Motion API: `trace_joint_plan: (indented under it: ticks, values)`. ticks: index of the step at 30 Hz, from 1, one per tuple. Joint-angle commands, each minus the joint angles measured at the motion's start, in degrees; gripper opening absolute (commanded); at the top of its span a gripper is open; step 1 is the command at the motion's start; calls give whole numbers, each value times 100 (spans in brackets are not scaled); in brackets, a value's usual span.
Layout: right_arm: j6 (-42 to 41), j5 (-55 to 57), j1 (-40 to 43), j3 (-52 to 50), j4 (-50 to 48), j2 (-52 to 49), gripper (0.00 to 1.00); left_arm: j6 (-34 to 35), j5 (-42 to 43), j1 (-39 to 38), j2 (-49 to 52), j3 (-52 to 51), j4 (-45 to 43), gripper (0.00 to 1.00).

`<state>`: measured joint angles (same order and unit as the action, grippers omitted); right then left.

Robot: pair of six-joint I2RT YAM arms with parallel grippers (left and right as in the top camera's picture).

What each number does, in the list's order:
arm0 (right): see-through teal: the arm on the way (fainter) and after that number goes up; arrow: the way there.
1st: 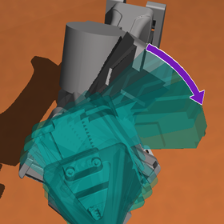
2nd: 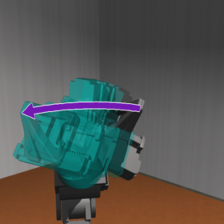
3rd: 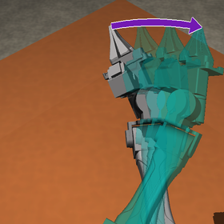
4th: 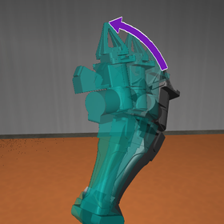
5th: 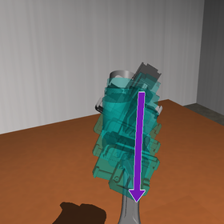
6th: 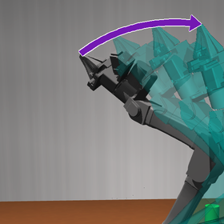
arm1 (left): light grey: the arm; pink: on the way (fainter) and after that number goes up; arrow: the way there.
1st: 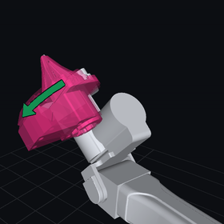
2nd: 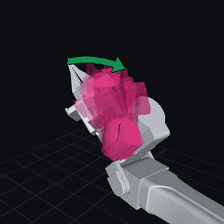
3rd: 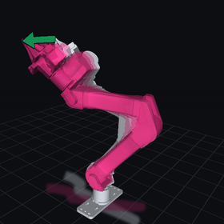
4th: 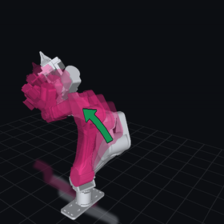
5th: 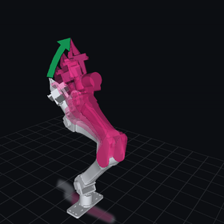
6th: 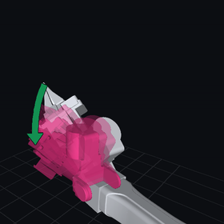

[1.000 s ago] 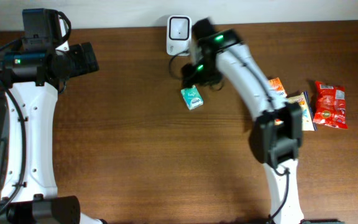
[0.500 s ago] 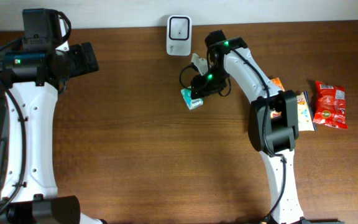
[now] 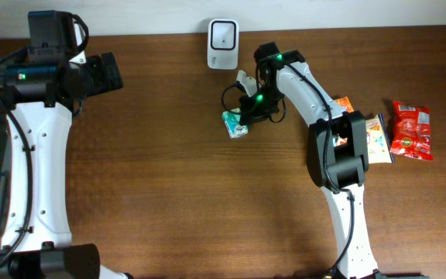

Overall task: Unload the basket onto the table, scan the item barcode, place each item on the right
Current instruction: 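Carry the Kleenex pack up to the white scanner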

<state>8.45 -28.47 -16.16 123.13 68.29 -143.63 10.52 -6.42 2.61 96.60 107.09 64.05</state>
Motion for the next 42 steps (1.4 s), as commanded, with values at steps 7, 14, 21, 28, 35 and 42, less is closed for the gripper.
trace_joint_plan:
  ticks: [7, 14, 21, 28, 35, 42]
  values:
    - [-208, -2011, 170, -17, 76, 170, 4, -31, 0, 7, 13, -22, -7, 99]
    - [225, -4271, 533, -17, 354, 348, 4, -31, 0, 7, 13, -22, -7, 99]
    - [249, -5724, 658, -17, 372, 378, 4, -31, 0, 7, 13, -22, -7, 99]
    - [160, -6048, 654, 494, 656, 391, 4, -31, 0, 7, 13, -22, -7, 99]
    - [-7, -6048, 643, 1917, 1556, 391, 4, -31, 0, 7, 13, -22, -7, 99]
    - [-741, -6026, 643, 3860, 1718, 391, 4, -31, 0, 7, 13, -22, -7, 99]
